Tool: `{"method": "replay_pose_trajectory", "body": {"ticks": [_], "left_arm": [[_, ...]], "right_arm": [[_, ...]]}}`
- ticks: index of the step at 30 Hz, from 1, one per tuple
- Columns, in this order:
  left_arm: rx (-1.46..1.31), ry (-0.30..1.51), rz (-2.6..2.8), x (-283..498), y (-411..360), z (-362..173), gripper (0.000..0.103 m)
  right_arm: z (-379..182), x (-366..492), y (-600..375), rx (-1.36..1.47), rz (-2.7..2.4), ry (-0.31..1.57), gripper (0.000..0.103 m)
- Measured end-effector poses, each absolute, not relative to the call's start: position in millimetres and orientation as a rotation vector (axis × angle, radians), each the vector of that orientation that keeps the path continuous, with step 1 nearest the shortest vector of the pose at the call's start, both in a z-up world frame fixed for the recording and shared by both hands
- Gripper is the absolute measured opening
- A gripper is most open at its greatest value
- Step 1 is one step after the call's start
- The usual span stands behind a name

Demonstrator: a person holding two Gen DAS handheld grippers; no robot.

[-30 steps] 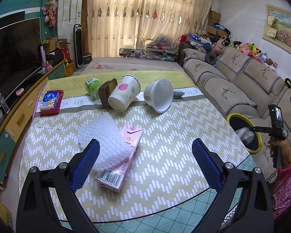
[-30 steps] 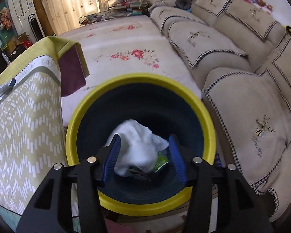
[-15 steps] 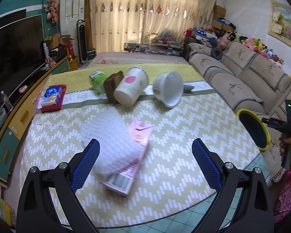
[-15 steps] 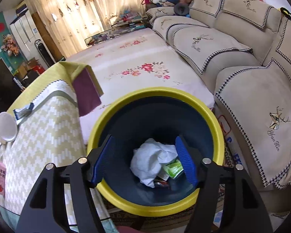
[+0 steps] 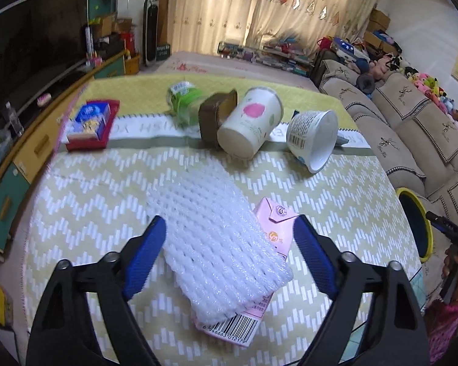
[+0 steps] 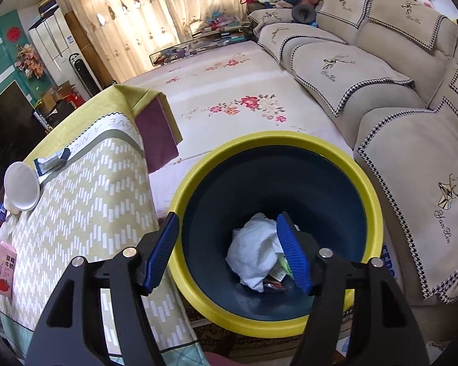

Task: Collect trash
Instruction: 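Grasp the white foam net with the left gripper, then carry the foam net with the left gripper into the bin and release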

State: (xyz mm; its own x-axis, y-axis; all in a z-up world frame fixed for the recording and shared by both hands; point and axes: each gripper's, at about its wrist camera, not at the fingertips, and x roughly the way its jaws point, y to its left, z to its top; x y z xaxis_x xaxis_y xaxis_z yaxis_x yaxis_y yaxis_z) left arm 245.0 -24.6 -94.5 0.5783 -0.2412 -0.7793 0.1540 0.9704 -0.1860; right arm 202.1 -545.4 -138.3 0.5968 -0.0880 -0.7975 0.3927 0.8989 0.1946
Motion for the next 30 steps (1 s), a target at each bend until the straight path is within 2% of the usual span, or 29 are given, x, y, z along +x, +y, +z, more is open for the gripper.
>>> {"method": "replay_pose_trajectory", "body": {"ticks": [4, 7, 9, 15, 23, 30], "left_arm": [[-0.108, 0.953, -0.247, 248, -26, -102, 0.070], [-0.121, 0.959, -0.260, 249, -26, -104, 0.060], [-0.127, 0.961, -0.268, 249, -25, -104, 0.046], [-0.091, 0.915, -0.257, 243, -24, -91, 0.023], [-0.027, 0.805, -0.303, 221, -42, -50, 0.021], [0.011, 0.755, -0.522, 201, -115, -25, 0.021]], "right_arm": [[-138, 205, -541, 0.361, -0.275, 0.897, 0.063], [-137, 206, -538, 0.357, -0.262, 0.896, 0.063], [-136, 207, -535, 0.356, -0.256, 0.895, 0.063], [-129, 204, -528, 0.347, -0.241, 0.877, 0.063], [-112, 188, -528, 0.350, -0.245, 0.821, 0.063], [-104, 155, -541, 0.363, -0.292, 0.787, 0.063]]}}
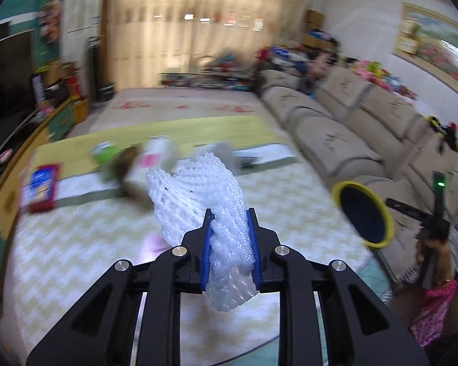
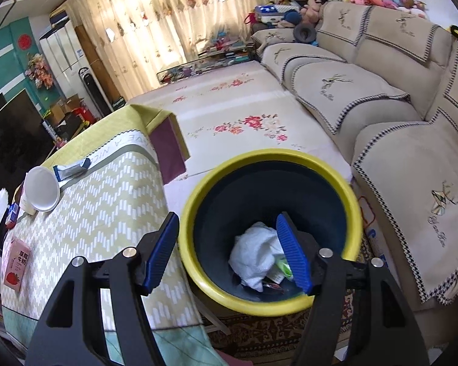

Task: Collect trash
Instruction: 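Carry the foam net with the left gripper into the bin and release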

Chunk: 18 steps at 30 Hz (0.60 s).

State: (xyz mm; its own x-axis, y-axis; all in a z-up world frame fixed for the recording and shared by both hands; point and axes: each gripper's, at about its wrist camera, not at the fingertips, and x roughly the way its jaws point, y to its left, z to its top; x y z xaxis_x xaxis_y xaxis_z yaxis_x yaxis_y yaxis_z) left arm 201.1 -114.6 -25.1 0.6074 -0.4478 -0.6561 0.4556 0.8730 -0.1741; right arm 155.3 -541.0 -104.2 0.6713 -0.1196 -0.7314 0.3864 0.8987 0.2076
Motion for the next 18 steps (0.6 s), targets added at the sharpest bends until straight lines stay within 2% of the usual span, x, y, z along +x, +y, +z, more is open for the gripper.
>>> {"method": "replay_pose_trajectory", "body": {"ticks": [11, 18], "left_arm": [[0.147, 0.811, -0.906, 198, -296, -37, 0.021], [0.267, 0.885, -1.039, 192, -418, -64, 0.022]], "right_arm": [[-110, 74, -590, 0.441, -0.438, 0.745, 0.064], [-124, 44, -616, 0.493, -0.486, 0.748, 0.066]]}}
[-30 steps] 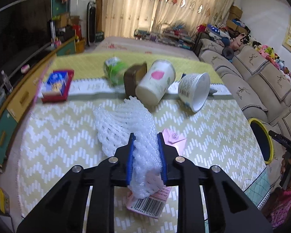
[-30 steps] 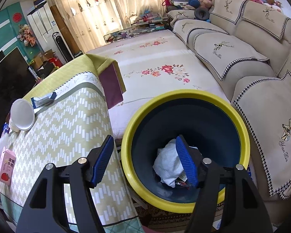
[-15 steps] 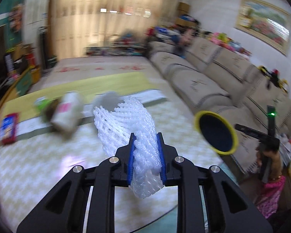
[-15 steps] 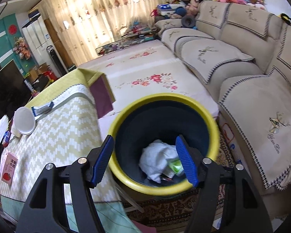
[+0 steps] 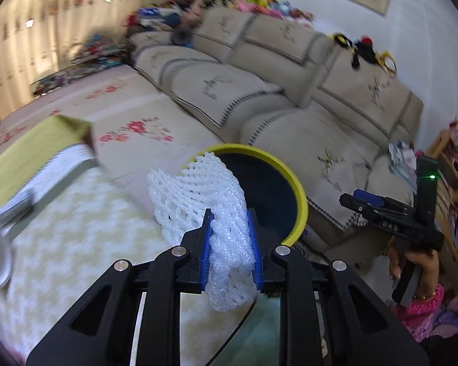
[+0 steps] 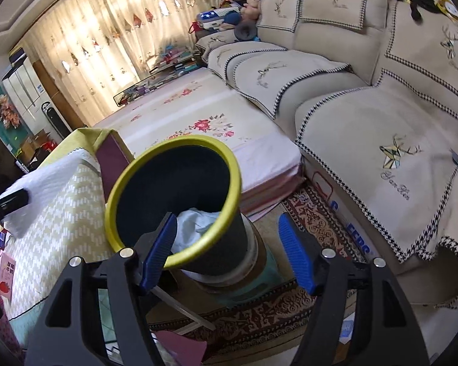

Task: Collect trash
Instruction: 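Carry the foam net with the left gripper into the bin and release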

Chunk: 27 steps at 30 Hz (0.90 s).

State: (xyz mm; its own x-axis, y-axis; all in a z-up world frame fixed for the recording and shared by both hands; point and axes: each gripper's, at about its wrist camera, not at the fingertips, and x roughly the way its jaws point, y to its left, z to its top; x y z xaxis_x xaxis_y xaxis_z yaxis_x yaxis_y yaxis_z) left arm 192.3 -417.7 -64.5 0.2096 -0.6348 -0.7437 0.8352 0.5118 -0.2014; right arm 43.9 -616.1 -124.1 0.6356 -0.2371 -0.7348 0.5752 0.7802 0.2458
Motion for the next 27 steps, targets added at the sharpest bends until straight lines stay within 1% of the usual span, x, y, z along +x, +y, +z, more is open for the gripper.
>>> {"method": "replay_pose_trajectory", "body": {"ticks": [3, 8, 9, 11, 12, 13, 14, 15, 16, 17, 18, 22, 25, 27], "left_arm": [[0.305, 0.924, -1.076, 191, -461, -80, 0.022], [0.350, 0.965, -1.093, 196, -512, -103, 0.024], [0.363, 0.972, -1.087, 197, -523, -108, 0.027], [0.380, 0.984, -1.070, 203, -540, -119, 0.030], [0.384, 0.986, -1.064, 204, -546, -122, 0.033], [0.389, 0.988, -1.056, 205, -550, -125, 0.034], [0.393, 0.988, -1.050, 207, -552, -127, 0.039], [0.399, 0.989, -1.043, 208, -557, -130, 0.046], [0.400, 0.989, -1.037, 209, -558, -131, 0.051], [0.397, 0.988, -1.032, 211, -558, -131, 0.061], [0.391, 0.985, -1.029, 213, -554, -131, 0.066], [0.375, 0.978, -1.023, 214, -537, -124, 0.072], [0.339, 0.953, -1.019, 210, -513, -108, 0.074], [0.304, 0.927, -1.008, 207, -491, -92, 0.078]], "right_arm": [[-130, 42, -621, 0.509, -0.487, 0.750, 0.066], [-137, 39, -625, 0.528, -0.476, 0.749, 0.066], [-138, 37, -626, 0.533, -0.477, 0.748, 0.066], [-140, 35, -627, 0.542, -0.479, 0.748, 0.066], [-140, 34, -628, 0.544, -0.480, 0.748, 0.067], [-141, 32, -630, 0.549, -0.483, 0.747, 0.067], [-141, 31, -631, 0.552, -0.484, 0.746, 0.067], [-141, 30, -632, 0.554, -0.485, 0.746, 0.067], [-141, 30, -632, 0.555, -0.486, 0.746, 0.067], [-141, 29, -632, 0.557, -0.486, 0.744, 0.067], [-140, 30, -633, 0.557, -0.485, 0.743, 0.067], [-139, 31, -630, 0.551, -0.476, 0.742, 0.067], [-135, 32, -624, 0.541, -0.461, 0.737, 0.068], [-133, 34, -619, 0.529, -0.451, 0.739, 0.069]]}}
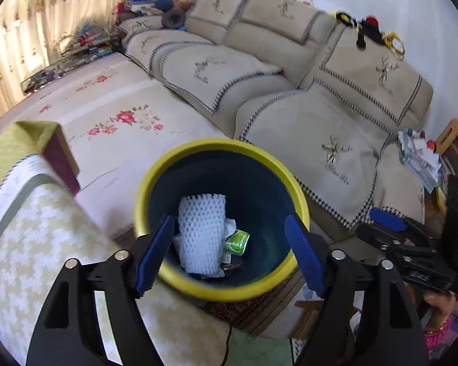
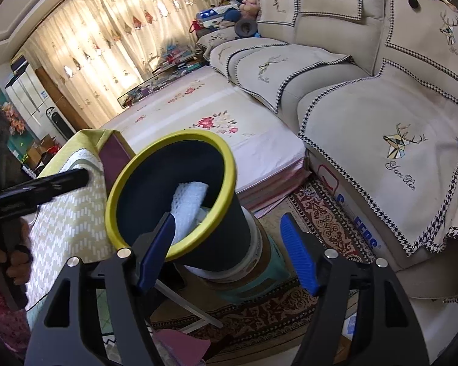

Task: Collect trash
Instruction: 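Carry the foam net with the left gripper into the bin and release, then reach the right gripper to the pink milk carton and grasp it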

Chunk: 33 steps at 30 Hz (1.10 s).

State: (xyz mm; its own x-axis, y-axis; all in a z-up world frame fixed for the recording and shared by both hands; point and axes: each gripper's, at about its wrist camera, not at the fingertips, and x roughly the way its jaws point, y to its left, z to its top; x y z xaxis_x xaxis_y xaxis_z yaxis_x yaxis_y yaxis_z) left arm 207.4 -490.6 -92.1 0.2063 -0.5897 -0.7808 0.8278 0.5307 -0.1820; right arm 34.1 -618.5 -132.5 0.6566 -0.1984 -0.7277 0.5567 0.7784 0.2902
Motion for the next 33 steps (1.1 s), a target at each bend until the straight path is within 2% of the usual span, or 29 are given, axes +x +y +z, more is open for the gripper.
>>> {"method": "replay_pose_trajectory", "body": {"ticks": [14, 26, 33], "left_arm": [[0.092, 0.741, -0.754, 163, -255, -2, 0.090], [-0.070, 0.656, -0.368, 123, -42, 16, 0.091], [-0.101, 0.578, -0.252, 99, 24, 33, 0.091]], "right_arm": [[-118, 81, -530, 0.404, -0.255, 0.783, 0.070], [-103, 166, -353, 0.249, 0.137, 0.828, 0.070], [-89, 184, -222, 0.146, 0.379, 0.819, 0.070]]}}
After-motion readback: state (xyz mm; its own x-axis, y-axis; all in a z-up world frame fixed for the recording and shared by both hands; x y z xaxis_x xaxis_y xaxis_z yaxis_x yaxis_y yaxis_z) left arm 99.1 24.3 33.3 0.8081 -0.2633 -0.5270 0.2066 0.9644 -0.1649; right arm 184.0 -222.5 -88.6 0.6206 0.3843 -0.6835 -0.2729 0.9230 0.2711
